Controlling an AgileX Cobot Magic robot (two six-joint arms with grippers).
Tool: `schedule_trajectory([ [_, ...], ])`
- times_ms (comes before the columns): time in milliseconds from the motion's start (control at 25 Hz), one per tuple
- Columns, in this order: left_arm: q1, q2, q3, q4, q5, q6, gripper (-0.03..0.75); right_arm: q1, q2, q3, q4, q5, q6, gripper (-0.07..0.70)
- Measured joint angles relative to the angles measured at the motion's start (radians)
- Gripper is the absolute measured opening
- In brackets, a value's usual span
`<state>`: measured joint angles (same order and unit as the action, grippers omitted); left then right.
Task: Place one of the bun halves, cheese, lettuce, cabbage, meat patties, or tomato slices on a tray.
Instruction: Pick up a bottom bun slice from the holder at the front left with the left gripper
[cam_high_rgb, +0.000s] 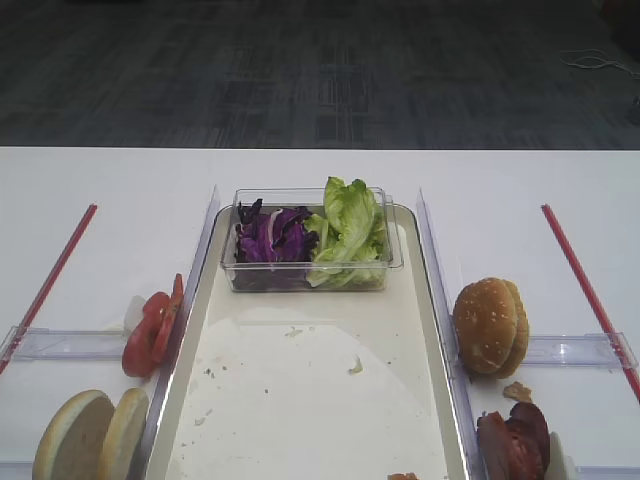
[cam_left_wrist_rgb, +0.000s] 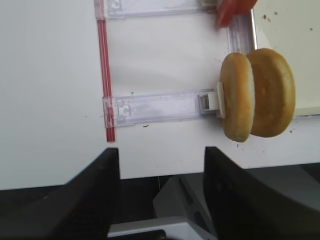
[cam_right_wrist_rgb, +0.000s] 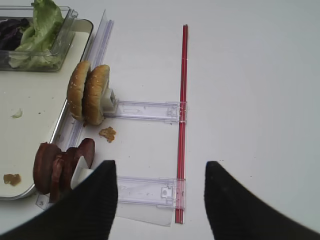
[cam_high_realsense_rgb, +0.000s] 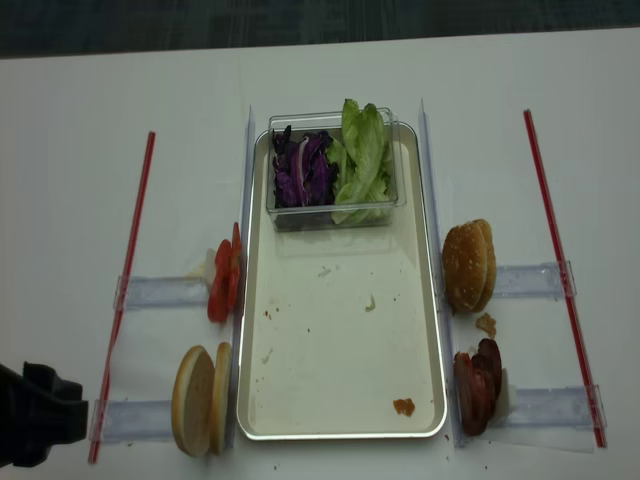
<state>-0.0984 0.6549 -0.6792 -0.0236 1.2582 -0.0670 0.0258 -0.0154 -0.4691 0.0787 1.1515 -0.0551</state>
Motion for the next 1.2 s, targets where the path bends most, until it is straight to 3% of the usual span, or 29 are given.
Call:
schedule_trajectory([
  [600,0.0,0.253,0.0,0.0,-0.018,0.011,0.344,0.0,0.0,0.0,0.0,0.0,0.0,0.413],
  [960,0.0,0.311,-0.007,0.0,-0.024,0.015,0.343,0.0,0.0,0.0,0.0,0.0,0.0,0.413],
  [1200,0.0,0.311,-0.064,-0.043,-0.024,0.031,0.343,0.0,0.0,0.0,0.0,0.0,0.0,0.413],
])
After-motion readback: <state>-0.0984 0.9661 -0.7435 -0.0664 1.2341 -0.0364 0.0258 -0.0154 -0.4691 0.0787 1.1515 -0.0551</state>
